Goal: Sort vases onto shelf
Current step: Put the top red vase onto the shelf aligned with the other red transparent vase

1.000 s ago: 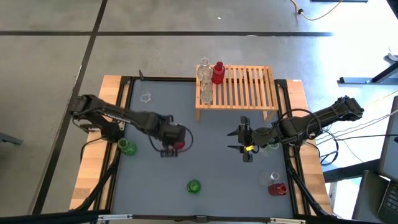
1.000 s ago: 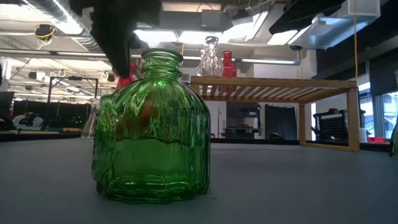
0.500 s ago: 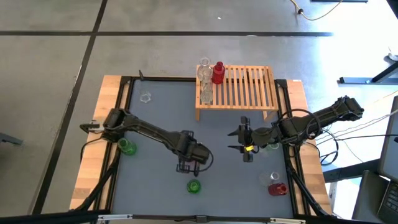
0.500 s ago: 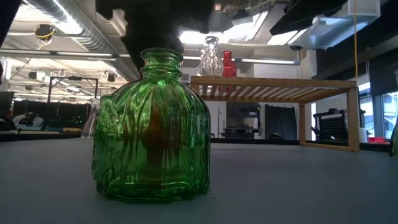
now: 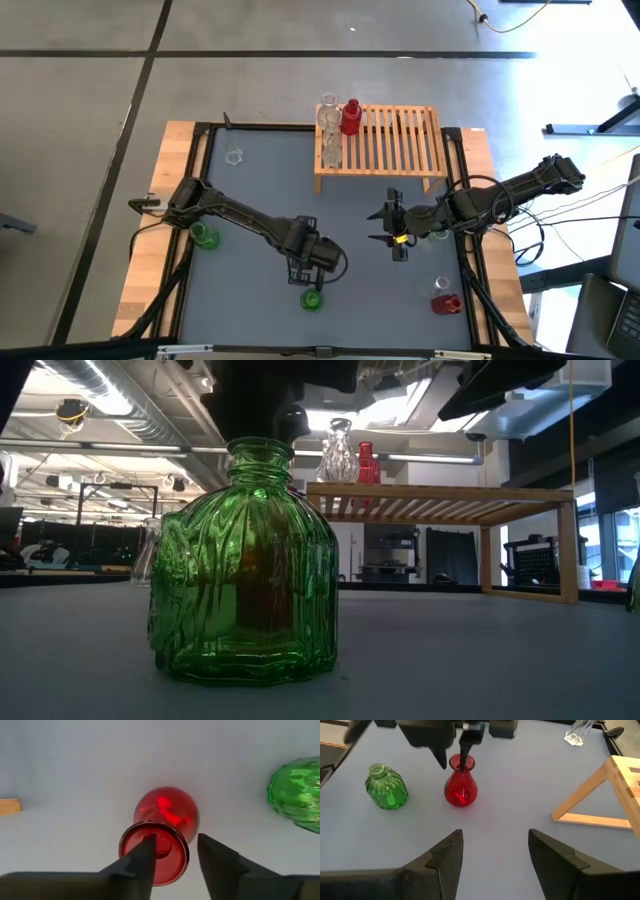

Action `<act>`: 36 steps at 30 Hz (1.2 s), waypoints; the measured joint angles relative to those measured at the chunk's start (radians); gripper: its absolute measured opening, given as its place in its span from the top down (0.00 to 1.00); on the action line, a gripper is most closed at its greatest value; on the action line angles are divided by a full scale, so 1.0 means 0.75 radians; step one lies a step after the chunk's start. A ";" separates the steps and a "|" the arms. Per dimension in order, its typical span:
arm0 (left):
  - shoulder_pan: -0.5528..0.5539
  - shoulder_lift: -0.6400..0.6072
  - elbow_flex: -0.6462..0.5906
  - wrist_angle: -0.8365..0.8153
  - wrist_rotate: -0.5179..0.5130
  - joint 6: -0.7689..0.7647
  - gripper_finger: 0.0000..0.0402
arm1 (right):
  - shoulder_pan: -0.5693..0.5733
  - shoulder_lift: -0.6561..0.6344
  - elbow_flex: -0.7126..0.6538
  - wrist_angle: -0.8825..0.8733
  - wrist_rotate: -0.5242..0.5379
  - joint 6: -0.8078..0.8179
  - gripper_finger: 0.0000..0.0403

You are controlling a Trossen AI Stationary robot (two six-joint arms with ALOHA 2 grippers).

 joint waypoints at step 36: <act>-0.289 -0.850 -1.246 0.956 -0.480 -0.482 0.58 | -0.045 0.717 0.001 0.874 -0.055 -0.016 0.18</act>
